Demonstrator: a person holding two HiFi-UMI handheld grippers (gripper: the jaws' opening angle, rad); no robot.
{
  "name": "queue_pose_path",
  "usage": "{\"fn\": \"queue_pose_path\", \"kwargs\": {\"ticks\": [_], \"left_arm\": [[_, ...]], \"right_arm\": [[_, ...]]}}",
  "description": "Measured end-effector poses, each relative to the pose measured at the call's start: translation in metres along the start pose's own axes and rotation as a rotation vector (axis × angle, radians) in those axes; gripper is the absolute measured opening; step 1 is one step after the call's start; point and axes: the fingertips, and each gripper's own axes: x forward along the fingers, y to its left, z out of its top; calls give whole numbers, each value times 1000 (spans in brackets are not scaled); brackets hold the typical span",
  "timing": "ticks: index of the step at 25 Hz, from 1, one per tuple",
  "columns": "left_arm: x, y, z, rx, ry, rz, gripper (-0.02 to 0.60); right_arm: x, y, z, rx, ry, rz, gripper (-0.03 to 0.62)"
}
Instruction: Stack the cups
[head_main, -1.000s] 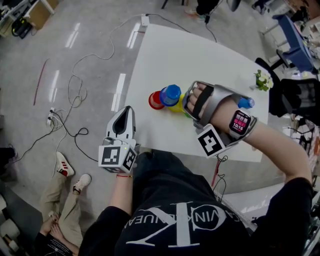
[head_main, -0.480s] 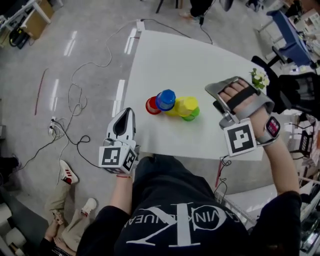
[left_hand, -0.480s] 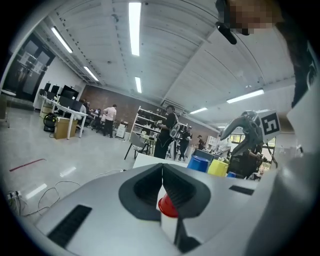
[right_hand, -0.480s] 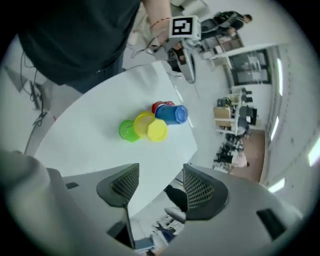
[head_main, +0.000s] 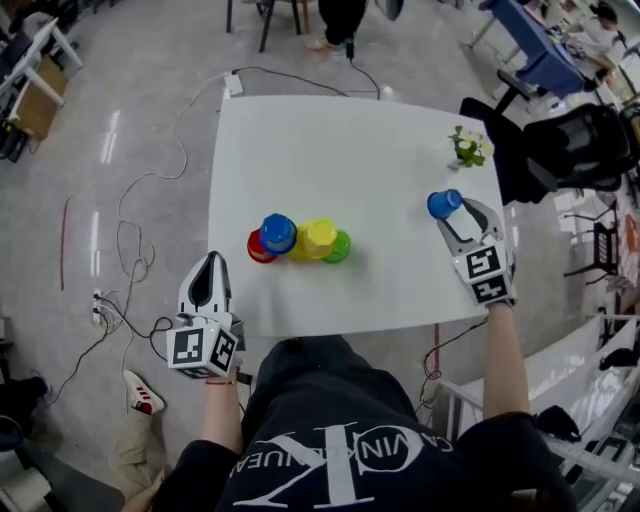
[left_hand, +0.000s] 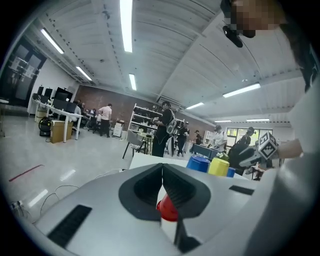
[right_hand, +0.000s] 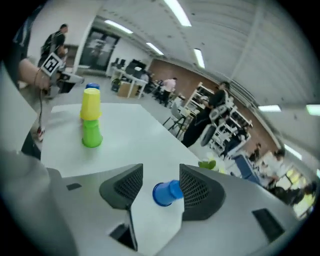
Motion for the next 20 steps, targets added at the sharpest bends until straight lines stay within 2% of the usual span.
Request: {"fn": "queue_pose_path", "kwargs": {"ticks": [4, 6, 8, 13, 14, 15, 16, 18, 20], "left_arm": [[1, -7, -3, 30, 32, -5, 5], [1, -9, -5, 49, 51, -5, 5], [1, -12, -7, 58, 68, -3, 5], [-8, -9, -10, 72, 100, 21, 5], [-10, -8, -10, 74, 103, 27, 5], [-11, -7, -11, 73, 105, 34, 5], [-12, -5, -11, 71, 105, 41, 5], [-12, -3, -13, 66, 103, 46, 5], [-8, -5, -15, 57, 91, 37, 5]], "right_arm": [[21, -19, -59, 413, -16, -83, 252], [37, -27, -80, 556, -18, -118, 268], [55, -30, -92, 639, -19, -119, 286], [87, -36, -101, 728, -48, -125, 321], [89, -39, -100, 744, -66, -129, 305], [89, -41, -97, 756, -87, -132, 244], [87, -41, -91, 761, -111, -128, 244], [75, -32, -66, 724, -172, -88, 241], [53, -16, -24, 631, -247, -16, 241]]}}
